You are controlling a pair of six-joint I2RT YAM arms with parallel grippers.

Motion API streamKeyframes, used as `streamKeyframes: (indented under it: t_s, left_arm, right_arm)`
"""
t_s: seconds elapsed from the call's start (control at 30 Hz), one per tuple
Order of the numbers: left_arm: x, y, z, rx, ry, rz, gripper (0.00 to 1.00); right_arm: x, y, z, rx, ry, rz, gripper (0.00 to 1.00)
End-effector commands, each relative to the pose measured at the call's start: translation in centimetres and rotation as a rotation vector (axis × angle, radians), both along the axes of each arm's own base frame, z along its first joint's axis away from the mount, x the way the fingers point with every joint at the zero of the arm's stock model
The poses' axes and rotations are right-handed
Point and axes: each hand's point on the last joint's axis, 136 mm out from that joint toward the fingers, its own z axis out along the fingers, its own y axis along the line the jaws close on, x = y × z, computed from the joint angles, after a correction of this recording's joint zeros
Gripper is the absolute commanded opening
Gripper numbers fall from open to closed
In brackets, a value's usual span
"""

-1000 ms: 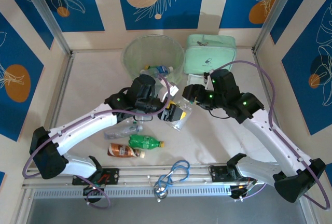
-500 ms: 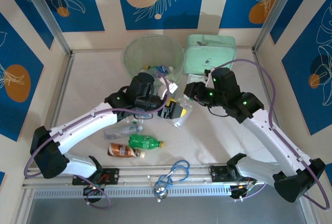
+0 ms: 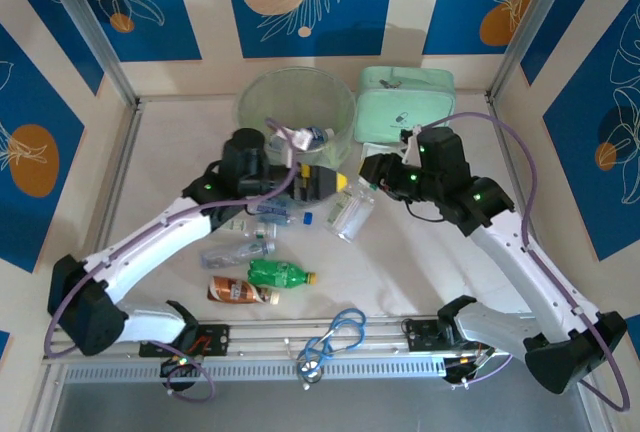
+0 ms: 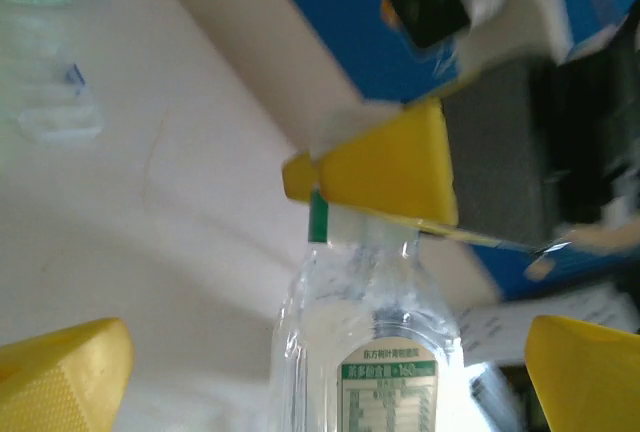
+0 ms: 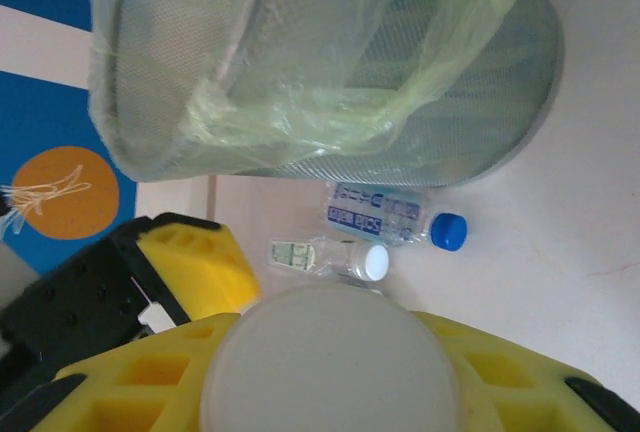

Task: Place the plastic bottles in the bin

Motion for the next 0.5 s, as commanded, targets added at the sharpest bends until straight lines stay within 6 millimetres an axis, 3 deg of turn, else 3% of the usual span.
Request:
streamKeyframes:
  t_s: [0.0, 0.13, 0.27, 0.47]
  left_arm:
    - [-0.2, 2.3, 5.5, -0.256, 0.058, -0.019, 1.00]
    - [-1.0, 2.7, 7.0, -0.333, 0.078, -0.076, 1.00]
    - [-0.8, 2.3, 9.2, -0.453, 0.093, -0.129, 1.00]
    - [-1.6, 2.6, 14.1, -0.703, 0.074, -0.294, 1.00]
  right_arm:
    - [-0.1, 0.3, 4.1, 0.127, -0.136, 0.079, 0.15]
    - [0.4, 0.4, 8.5, 0.281, -0.239, 0.170, 0.16]
    - [0.0, 2.1, 13.5, 0.347, -0.340, 0.312, 0.16]
    - [0.0, 3.4, 15.6, 0.374, -0.375, 0.370, 0.16]
